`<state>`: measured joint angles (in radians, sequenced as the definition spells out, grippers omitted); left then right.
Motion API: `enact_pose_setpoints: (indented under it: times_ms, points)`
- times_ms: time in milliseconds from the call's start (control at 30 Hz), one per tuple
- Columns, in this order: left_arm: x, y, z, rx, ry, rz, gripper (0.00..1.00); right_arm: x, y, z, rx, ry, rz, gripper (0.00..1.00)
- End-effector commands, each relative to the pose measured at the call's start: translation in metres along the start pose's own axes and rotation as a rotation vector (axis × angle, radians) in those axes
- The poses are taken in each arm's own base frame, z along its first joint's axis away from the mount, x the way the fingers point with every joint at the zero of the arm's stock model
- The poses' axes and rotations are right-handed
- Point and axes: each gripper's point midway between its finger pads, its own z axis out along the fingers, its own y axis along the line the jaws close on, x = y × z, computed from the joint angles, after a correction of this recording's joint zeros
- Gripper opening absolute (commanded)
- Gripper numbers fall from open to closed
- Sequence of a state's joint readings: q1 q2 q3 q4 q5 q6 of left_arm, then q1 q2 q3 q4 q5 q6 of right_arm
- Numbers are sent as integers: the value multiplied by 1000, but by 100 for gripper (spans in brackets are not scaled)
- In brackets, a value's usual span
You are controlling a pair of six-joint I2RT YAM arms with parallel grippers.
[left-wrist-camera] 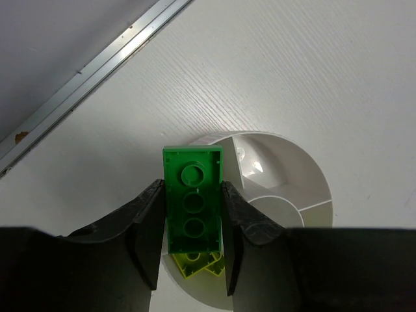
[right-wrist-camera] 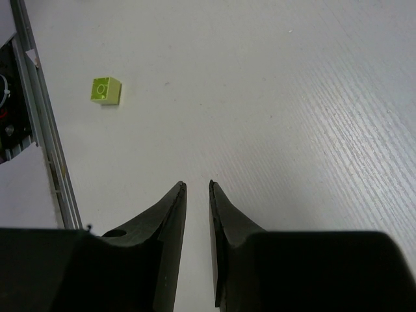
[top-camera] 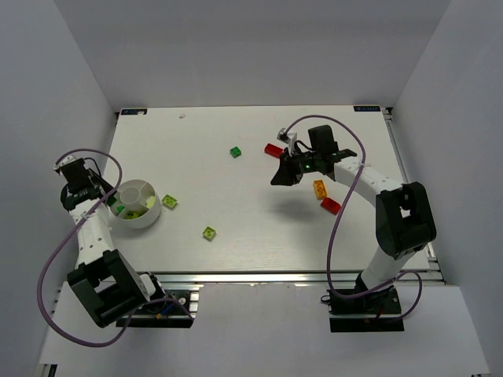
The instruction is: Sort the legos into containers by color
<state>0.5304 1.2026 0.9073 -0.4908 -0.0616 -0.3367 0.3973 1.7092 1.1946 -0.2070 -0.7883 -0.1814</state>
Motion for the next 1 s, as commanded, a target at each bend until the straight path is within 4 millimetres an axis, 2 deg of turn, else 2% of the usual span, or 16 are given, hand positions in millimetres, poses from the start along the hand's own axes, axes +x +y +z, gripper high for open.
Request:
enact_pose_setpoints:
  times_ms: [0,333,967]
  points:
    - [8,-1,-1,13,13,17,10,-10,4,-8,-5,-36,-33,26]
    - [15,6,1,-14,12,22,11,-8,1,-10,2,-32,-31,26]
    - [9,0,7,3,-12,25,14,2,-5,-11,14,-12,-24,26]
